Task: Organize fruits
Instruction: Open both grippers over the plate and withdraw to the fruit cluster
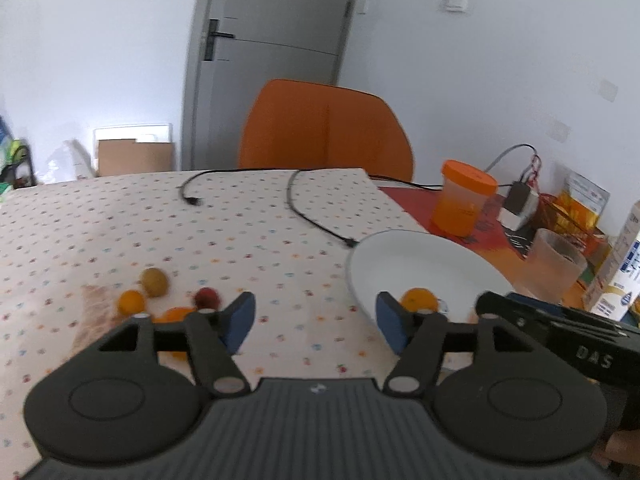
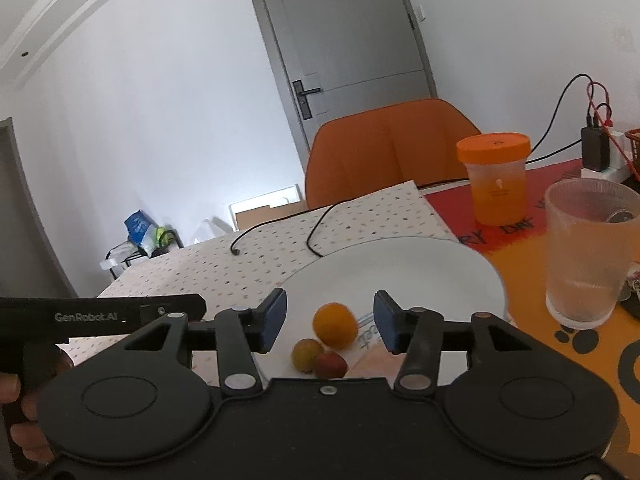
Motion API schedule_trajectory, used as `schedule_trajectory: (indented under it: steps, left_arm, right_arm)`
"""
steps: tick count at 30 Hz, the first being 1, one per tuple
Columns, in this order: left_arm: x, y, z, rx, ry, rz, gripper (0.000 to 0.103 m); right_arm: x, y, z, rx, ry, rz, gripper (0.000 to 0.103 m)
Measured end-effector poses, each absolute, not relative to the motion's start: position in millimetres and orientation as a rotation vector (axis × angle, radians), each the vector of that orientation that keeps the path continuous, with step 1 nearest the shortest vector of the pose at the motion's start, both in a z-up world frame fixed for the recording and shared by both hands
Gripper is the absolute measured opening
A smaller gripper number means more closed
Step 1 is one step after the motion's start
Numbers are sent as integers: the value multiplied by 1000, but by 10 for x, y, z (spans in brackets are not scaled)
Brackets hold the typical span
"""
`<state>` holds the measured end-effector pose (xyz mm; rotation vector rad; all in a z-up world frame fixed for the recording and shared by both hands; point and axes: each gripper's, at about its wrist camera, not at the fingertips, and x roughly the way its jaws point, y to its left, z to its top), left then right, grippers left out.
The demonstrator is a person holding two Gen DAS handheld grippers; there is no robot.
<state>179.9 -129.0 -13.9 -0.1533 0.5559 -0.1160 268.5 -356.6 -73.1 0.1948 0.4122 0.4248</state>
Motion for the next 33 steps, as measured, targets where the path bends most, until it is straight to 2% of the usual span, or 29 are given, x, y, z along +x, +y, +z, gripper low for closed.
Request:
schedule_trajectory:
  steps: [3,6,19,23,33]
  left_arm:
    - [1718,-1185,-112,-154,536,-86,83]
    - [1657,-1069,-102,-166,532,-60,85]
    - [1355,-612,-134,-206,524,44,89]
    - [1263,-482,-155,-222,523,61,90]
    - [1068,-157,-219,-266,522,102,90]
  right_arm:
    - [2644,-3545,-734,199,424,438,56]
    - [2594,-3512,-750,195,438,446,58]
    - [2461,-3278,-752,183,464,488,67]
    - [2430,-3190,-750,170,471,505,72]
    - [2356,-2861,-730,135,490,556,76]
